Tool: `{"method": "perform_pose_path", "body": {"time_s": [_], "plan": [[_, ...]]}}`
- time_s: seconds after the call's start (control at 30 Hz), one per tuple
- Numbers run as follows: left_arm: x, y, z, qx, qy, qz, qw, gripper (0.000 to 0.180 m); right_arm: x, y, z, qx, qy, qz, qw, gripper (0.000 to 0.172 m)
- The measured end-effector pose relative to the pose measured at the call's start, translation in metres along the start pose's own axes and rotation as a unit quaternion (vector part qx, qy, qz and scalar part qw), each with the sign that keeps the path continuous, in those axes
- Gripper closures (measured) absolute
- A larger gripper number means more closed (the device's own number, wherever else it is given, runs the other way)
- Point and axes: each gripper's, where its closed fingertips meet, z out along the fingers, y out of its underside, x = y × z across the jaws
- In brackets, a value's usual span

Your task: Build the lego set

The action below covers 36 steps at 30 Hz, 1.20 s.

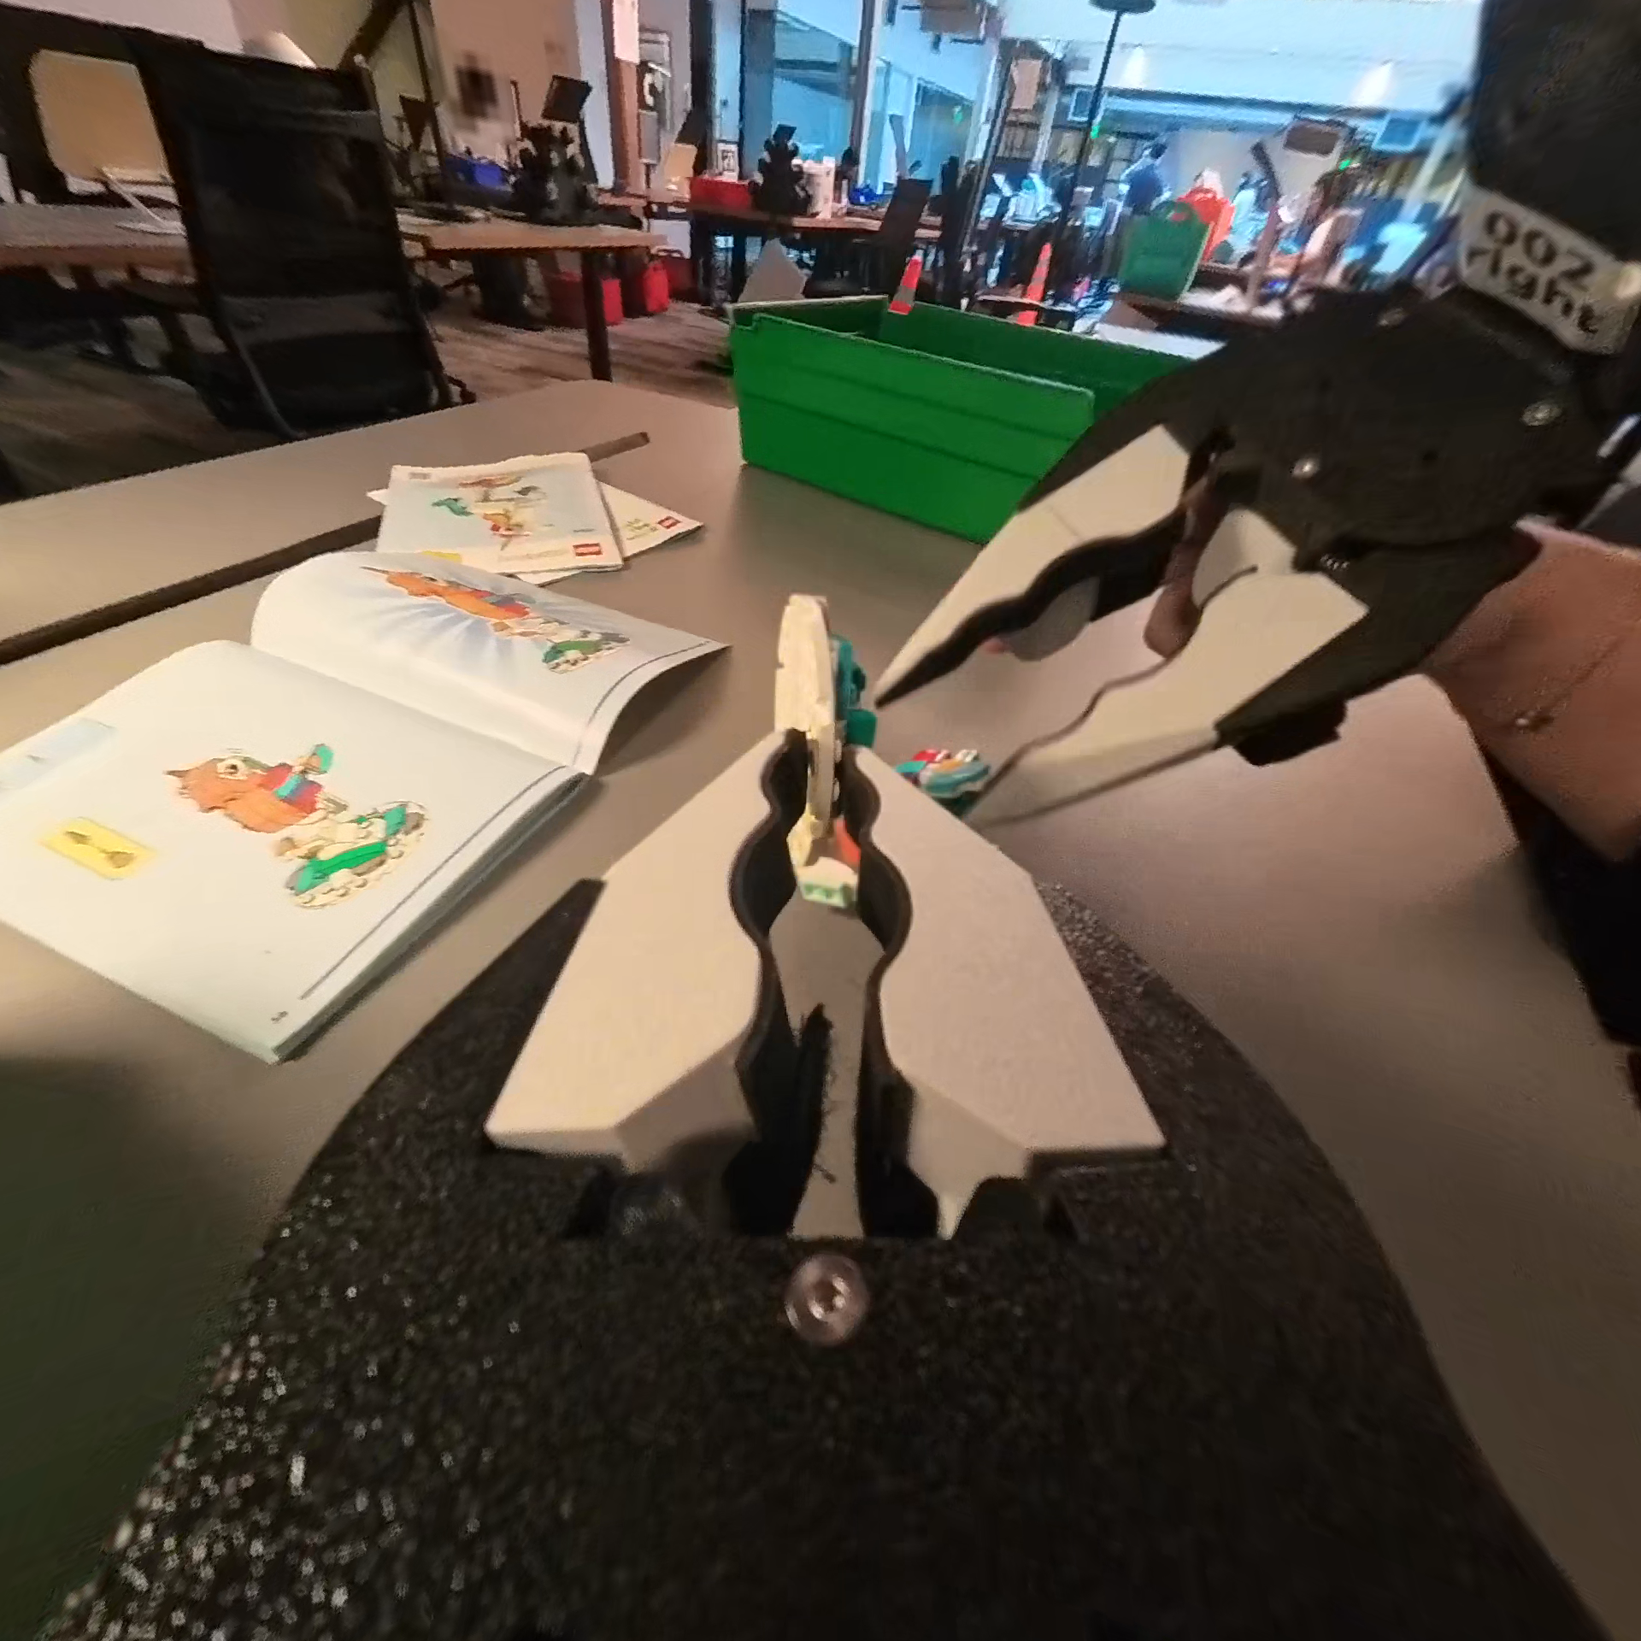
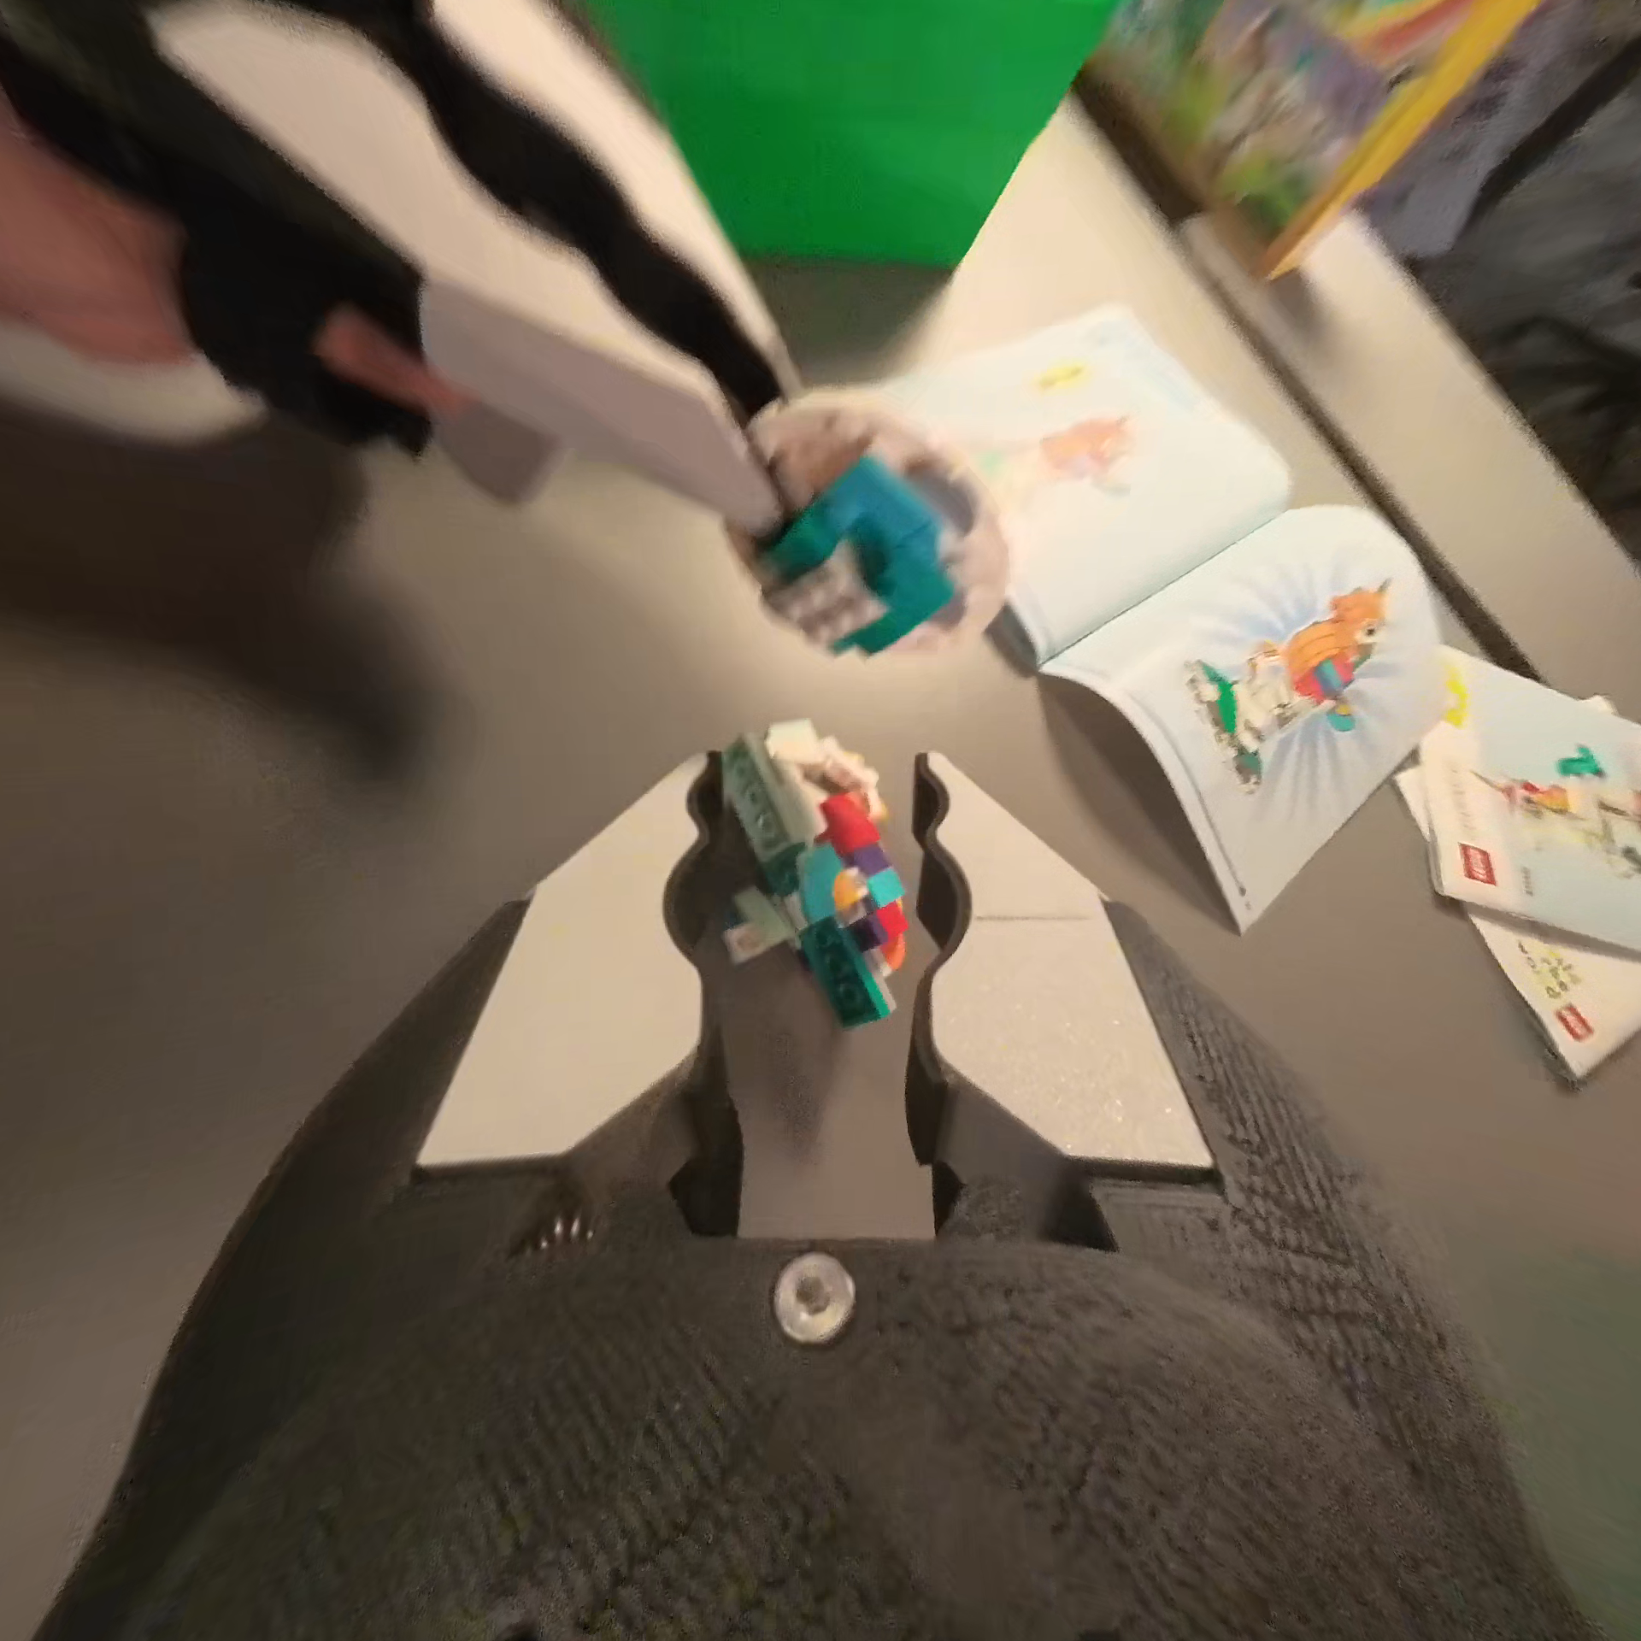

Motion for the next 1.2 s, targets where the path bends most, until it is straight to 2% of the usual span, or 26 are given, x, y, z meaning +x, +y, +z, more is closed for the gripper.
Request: {"method": "perform_pose_path", "body": {"time_s": [0.1,0.17,0.27,0.33,0.43,0.57,0.7,0.83,0.93,1.07,1.2], "plan": [[0.000,0.003,0.001,-0.008,0.006,-0.012,1.000,0.177,0.006,-0.025,-0.011,0.100,0.053,0.011,0.994,0.140],[0.001,0.004,0.001,-0.008,0.014,-0.018,1.000,0.177,0.006,-0.031,-0.012,0.123,0.086,0.012,0.989,0.146],[0.005,-0.001,-0.001,0.004,0.021,0.005,1.000,0.177,0.004,-0.048,-0.016,0.193,0.080,0.124,0.970,0.151],[0.009,-0.004,-0.001,0.015,0.025,0.027,0.999,0.177,0.010,-0.055,-0.022,0.229,0.098,0.166,0.954,0.154],[0.013,-0.007,-0.003,0.027,0.029,0.050,0.998,0.177,0.014,-0.055,-0.025,0.221,0.141,0.143,0.954,0.155],[0.014,-0.005,-0.004,0.027,0.031,0.062,0.997,0.177,0.009,-0.053,-0.023,0.203,0.151,0.120,0.960,0.154],[0.028,0.003,-0.006,-0.008,0.104,0.013,0.994,0.176,0.005,-0.044,-0.028,0.189,0.146,0.104,0.965,0.145],[0.058,0.008,-0.014,-0.028,0.231,-0.071,0.970,0.176,-0.010,-0.033,-0.043,0.199,0.070,0.154,0.965,0.136],[0.080,0.006,-0.021,-0.028,0.307,-0.095,0.947,0.176,-0.026,-0.028,-0.058,0.218,-0.008,0.203,0.955,0.133],[0.098,0.011,-0.025,-0.049,0.354,-0.103,0.928,0.176,-0.051,-0.019,-0.067,0.215,-0.125,0.261,0.933,0.151],[0.099,0.011,-0.022,-0.048,0.360,-0.127,0.923,0.176,-0.050,-0.016,-0.071,0.250,-0.143,0.305,0.908,0.156]]}}
